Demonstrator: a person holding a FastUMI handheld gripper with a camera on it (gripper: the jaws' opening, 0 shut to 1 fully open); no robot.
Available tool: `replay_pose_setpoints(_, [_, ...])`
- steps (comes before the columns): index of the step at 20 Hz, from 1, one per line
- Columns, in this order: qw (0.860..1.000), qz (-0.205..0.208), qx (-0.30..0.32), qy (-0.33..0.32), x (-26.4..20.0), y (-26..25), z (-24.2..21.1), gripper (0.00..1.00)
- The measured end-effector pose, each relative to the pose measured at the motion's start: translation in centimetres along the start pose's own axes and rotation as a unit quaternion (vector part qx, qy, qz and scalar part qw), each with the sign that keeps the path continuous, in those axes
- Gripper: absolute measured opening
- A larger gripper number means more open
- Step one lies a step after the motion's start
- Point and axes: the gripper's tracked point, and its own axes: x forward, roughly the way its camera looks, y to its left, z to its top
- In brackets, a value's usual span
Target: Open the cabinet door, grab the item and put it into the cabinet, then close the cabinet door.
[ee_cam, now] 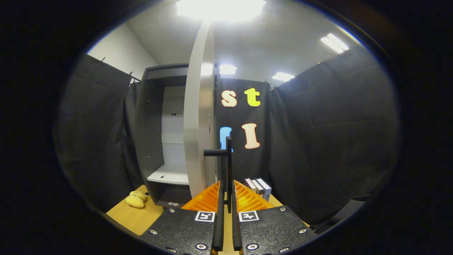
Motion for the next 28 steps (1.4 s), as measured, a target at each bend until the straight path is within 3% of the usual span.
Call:
replay_pose_setpoints(4, [1.0,-0.026,0.01,-0.01,-0.3,-1.3,0.3,0.04])
replay_pose_setpoints(7, [0.999,-0.004,0.024,-0.021,-0.4,-0.1,0.5,0.04])
replay_pose_setpoints(14, [0.993,-0.023,0.04,-0.109,0.5,0.1,3.2,0.08])
replay_pose_setpoints(15, [0.992,-0.015,0.049,-0.117,0.4,0.7,3.4,0.12])
replay_pose_setpoints(20, [0.992,-0.006,0.063,-0.111,0.5,2.2,2.4,0.88])
replay_pose_setpoints(22, [0.991,-0.004,0.073,-0.108,0.2,2.9,1.8,0.93])
replay_pose_setpoints(28, [0.994,0.02,0.057,-0.089,0.6,4.8,-0.3,0.95])
